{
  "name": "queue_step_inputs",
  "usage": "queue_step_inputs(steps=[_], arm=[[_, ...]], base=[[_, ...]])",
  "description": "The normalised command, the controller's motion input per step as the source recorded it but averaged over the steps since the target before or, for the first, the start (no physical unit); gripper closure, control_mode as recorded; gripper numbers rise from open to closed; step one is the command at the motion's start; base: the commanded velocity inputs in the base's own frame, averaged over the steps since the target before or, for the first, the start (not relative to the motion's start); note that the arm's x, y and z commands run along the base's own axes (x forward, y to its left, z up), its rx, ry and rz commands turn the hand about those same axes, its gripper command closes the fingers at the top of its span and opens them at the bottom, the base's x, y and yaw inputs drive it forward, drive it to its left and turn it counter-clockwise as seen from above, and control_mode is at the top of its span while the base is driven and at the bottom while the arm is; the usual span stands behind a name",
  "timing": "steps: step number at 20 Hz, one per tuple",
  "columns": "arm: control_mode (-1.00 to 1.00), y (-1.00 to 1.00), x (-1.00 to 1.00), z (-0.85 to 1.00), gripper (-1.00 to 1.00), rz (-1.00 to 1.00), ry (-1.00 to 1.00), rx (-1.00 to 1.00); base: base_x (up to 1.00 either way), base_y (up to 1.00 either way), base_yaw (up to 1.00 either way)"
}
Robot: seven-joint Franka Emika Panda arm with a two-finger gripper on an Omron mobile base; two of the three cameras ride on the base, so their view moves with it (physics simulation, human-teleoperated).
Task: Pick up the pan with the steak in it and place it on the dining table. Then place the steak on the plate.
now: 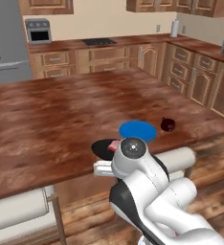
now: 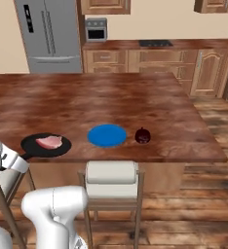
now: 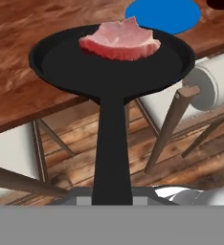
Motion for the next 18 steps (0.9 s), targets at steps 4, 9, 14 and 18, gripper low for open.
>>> queue_step_inputs(steps=[4, 9, 14, 18], arm=[[1.0, 0.0, 0.0, 0.0, 1.0, 0.0, 0.0, 0.0], [1.0, 0.0, 0.0, 0.0, 1.0, 0.0, 0.0, 0.0], [-1.0, 0.0, 0.01, 0.0, 1.0, 0.0, 0.0, 0.0], [-1.0, 0.0, 0.45, -0.18, 1.0, 0.0, -0.02, 0.0]], base=[[0.59, 0.03, -0.03], [0.39, 0.01, 0.0], [0.05, 0.0, 0.0], [0.0, 0.0, 0.0]])
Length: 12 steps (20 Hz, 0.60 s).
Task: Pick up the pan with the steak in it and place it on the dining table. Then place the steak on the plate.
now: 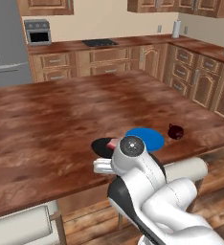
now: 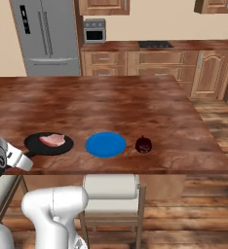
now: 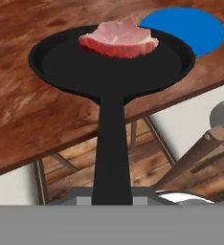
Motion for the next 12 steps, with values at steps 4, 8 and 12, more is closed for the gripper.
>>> queue_step_inputs(steps=[4, 8, 12], arm=[[-1.0, 0.0, 0.54, -0.26, 1.0, 0.0, -0.02, 0.0], [-1.0, 0.08, 0.71, -0.32, 1.0, 0.0, -0.02, -0.02], [-1.0, 0.1, 0.79, -0.33, 1.0, 0.0, -0.04, -0.01]], base=[[0.0, 0.0, 0.0], [0.0, 0.0, 0.0], [0.0, 0.0, 0.0]])
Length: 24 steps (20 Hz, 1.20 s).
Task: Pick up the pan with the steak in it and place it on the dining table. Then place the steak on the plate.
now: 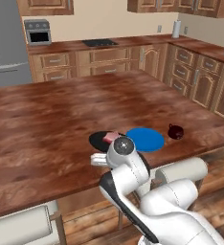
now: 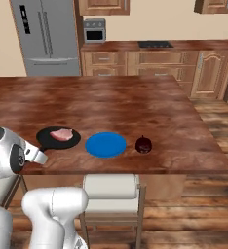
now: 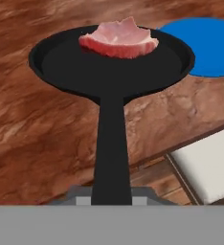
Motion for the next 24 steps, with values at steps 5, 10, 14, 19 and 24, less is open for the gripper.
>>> queue_step_inputs(steps=[5, 10, 14, 19, 24], arm=[[-1.0, 0.31, 0.83, -0.34, 1.0, -0.06, -0.04, -0.03], [-1.0, 0.4, 0.43, -0.29, 1.0, -0.11, 0.0, -0.08], [-1.0, 0.12, 0.11, -0.04, 1.0, -0.04, 0.0, -0.02], [-1.0, 0.0, 0.11, -0.17, 1.0, 0.0, 0.02, 0.0], [-1.0, 0.0, 0.0, -0.39, 1.0, 0.0, 0.09, 0.0]], base=[[0.0, 0.0, 0.0], [0.0, 0.0, 0.0], [0.0, 0.0, 0.0], [0.0, 0.0, 0.0], [0.0, 0.0, 0.0]])
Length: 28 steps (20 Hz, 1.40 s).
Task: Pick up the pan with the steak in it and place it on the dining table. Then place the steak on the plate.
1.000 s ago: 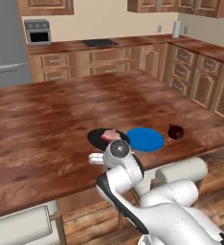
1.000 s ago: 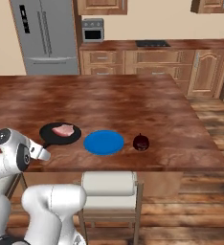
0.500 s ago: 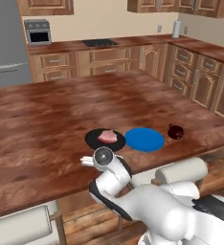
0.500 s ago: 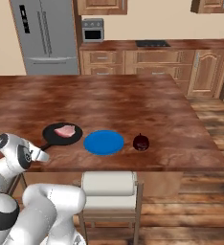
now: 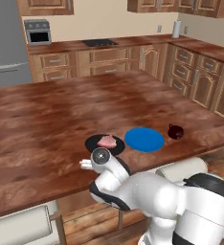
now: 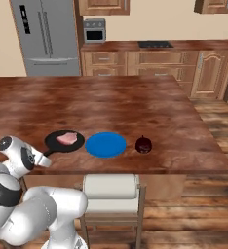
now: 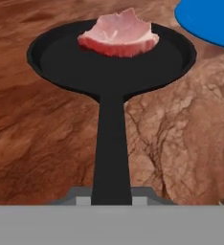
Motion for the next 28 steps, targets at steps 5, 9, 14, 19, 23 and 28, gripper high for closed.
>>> queue_step_inputs(steps=[5, 9, 14, 19, 23, 28], arm=[[-1.0, 0.01, 0.09, -0.25, 1.0, 0.0, 0.03, 0.0], [-1.0, 0.02, 0.25, -0.2, 1.0, -0.01, 0.0, -0.02], [-1.0, 0.02, 0.24, -0.03, -1.0, -0.03, 0.0, 0.0], [-1.0, 0.02, 0.03, 0.1, -1.0, -0.05, 0.0, 0.0], [-1.0, 0.15, -0.01, 0.34, -1.0, -0.07, 0.05, 0.0], [-1.0, 0.06, -0.1, 0.47, -1.0, -0.09, 0.12, 0.02]], base=[[0.0, 0.0, 0.0], [0.0, 0.0, 0.0], [0.0, 0.0, 0.0], [0.0, 0.0, 0.0], [0.0, 0.0, 0.0], [0.0, 0.0, 0.0]])
